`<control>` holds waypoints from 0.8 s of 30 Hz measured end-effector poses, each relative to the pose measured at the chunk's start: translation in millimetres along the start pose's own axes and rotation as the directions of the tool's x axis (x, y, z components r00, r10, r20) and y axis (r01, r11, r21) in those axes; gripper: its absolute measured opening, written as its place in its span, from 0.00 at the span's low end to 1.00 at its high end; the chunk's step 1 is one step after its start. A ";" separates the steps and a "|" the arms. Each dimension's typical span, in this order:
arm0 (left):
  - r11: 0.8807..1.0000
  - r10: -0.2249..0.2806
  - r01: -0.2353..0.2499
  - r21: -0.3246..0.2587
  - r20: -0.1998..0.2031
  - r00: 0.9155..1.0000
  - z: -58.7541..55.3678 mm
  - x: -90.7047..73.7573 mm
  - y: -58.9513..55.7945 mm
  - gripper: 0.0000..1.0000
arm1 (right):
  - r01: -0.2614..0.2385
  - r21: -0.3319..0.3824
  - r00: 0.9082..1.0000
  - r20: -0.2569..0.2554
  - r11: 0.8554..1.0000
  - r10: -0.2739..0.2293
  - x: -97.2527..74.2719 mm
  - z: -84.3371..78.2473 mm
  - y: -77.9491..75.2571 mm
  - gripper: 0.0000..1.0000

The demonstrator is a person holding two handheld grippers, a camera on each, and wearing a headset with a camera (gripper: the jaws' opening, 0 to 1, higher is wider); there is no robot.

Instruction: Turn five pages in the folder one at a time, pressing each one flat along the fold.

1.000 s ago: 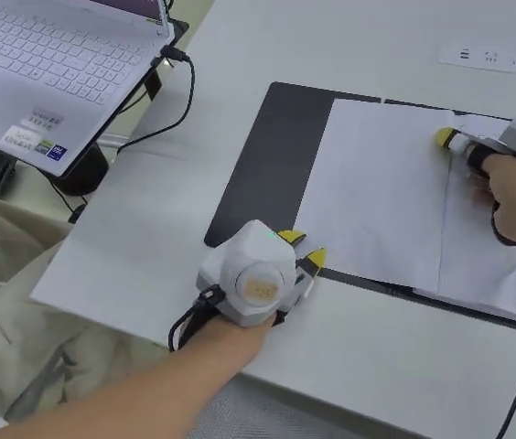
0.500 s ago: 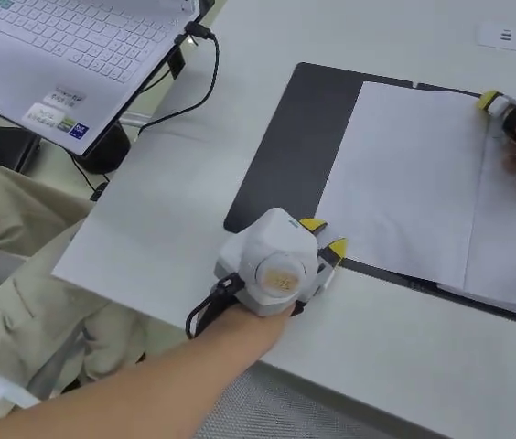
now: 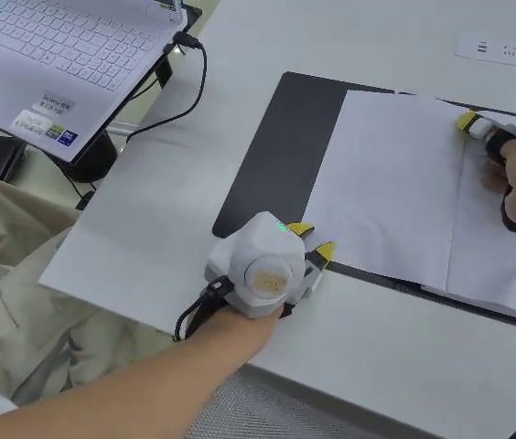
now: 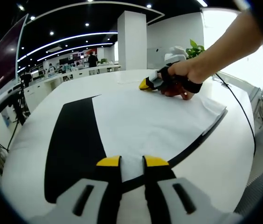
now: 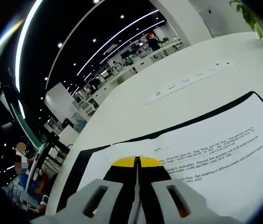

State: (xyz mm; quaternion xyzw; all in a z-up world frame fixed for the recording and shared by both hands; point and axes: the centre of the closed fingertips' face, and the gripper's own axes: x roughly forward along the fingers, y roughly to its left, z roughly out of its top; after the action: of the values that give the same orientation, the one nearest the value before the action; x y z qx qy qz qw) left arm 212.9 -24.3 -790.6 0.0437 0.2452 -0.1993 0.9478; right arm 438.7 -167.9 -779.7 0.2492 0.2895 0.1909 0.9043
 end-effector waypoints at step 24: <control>1.000 -0.001 0.001 0.004 0.005 1.000 -0.2 -0.1 -0.5 0.16 | -0.032 0.029 0.999 -0.009 0.999 0.032 -53.6 -35.7 18.3 0.00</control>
State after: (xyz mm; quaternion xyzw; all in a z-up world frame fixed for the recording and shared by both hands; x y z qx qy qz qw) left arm 212.5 -24.7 -790.7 0.0452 0.2424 -0.2005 0.9482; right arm 372.2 -167.3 -771.7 0.2658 0.2926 0.2022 0.8960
